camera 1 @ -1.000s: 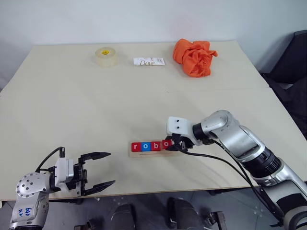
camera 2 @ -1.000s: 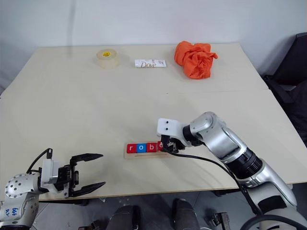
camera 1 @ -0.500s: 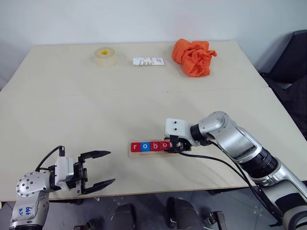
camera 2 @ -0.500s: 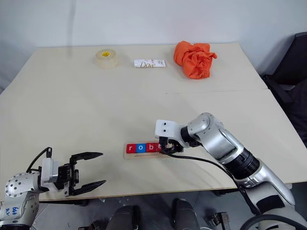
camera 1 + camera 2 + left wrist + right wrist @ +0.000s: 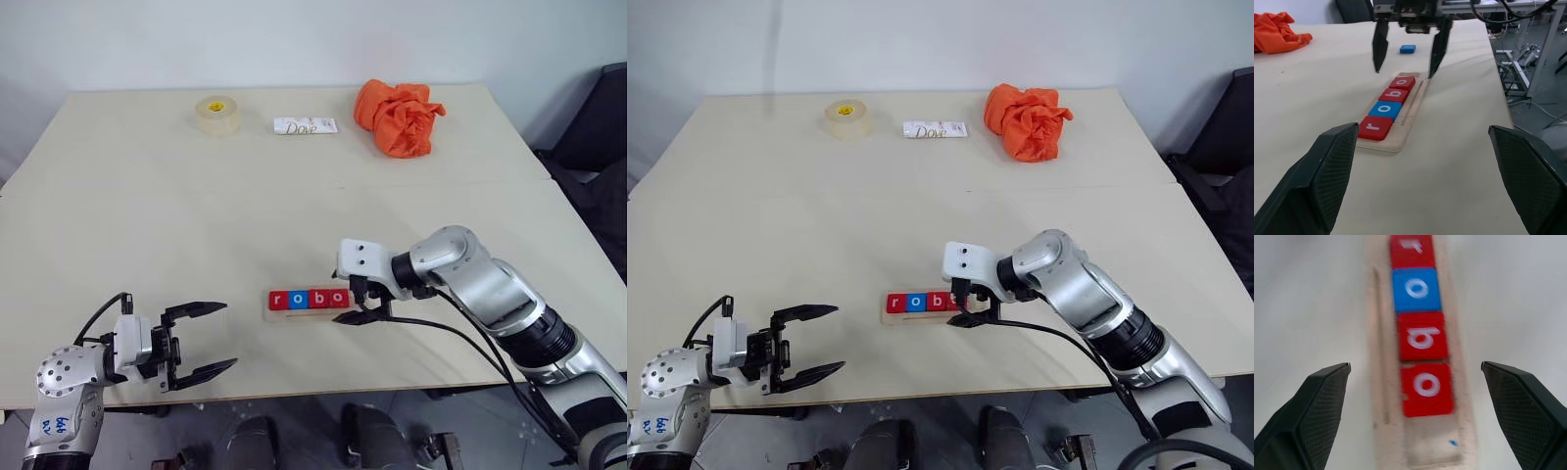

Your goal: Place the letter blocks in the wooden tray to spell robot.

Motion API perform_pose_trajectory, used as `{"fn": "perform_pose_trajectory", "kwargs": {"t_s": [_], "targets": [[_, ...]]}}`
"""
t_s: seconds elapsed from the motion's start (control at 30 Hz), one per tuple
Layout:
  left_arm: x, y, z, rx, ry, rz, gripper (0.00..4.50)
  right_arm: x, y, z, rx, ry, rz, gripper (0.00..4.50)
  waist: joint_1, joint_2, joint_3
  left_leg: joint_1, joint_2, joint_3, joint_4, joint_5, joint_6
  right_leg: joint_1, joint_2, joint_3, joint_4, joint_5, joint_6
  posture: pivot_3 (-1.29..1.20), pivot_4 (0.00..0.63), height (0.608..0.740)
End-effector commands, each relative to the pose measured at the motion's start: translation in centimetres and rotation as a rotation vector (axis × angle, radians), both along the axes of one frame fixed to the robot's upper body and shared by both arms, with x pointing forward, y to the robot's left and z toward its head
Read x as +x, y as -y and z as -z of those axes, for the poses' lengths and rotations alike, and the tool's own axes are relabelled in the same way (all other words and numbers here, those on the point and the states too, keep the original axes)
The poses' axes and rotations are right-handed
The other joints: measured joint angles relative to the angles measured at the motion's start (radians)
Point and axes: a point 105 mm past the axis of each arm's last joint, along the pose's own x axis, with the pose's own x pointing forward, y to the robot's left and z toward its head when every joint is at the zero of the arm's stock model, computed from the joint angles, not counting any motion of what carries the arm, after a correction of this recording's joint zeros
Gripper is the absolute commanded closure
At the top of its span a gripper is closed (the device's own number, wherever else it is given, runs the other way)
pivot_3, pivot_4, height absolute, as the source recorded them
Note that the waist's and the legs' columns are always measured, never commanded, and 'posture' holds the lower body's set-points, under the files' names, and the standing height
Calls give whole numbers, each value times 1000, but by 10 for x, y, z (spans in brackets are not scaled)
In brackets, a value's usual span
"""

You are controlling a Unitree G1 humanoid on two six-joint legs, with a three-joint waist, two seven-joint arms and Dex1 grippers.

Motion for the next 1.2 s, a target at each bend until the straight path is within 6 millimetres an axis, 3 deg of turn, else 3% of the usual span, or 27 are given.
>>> {"fn": "perform_pose_trajectory", "kwargs": {"t_s": [0.03, 0.33, 0.83, 1.13, 1.2], "targets": [[2, 2, -3, -6, 26, 9, 0, -12, 1, -14, 40, 25, -65, 1354, 0, 0, 0, 0, 0, 0, 0, 0, 0, 0, 0, 0, 0, 0, 0, 0, 150, 740], [4, 3, -3, -9, 28, 15, 0, -10, 6, 10, -18, -25, -44, 4433, -2, 0, 0, 0, 0, 0, 0, 0, 0, 0, 1, 0, 0, 0, 0, 0, 150, 740], [-1, 4, -2, -7, 29, 3, 0, 10, 4, 20, -37, 26, -16, 4473, -1, 0, 0, 0, 0, 0, 0, 0, 0, 0, 0, 0, 0, 0, 0, 0, 150, 740], [6, 8, -3, -15, 30, 16, 0, -16, 12, -12, 121, -13, -32, 4473, 1, 0, 0, 0, 0, 0, 0, 0, 0, 0, 0, 0, 0, 0, 0, 0, 150, 740], [7, 9, -2, -16, 30, 21, 0, -25, 22, -14, 132, -41, -39, 4101, 5, 0, 0, 0, 0, -1, 0, 0, 0, 1, 0, 0, 0, 0, 0, 0, 150, 740]]}}
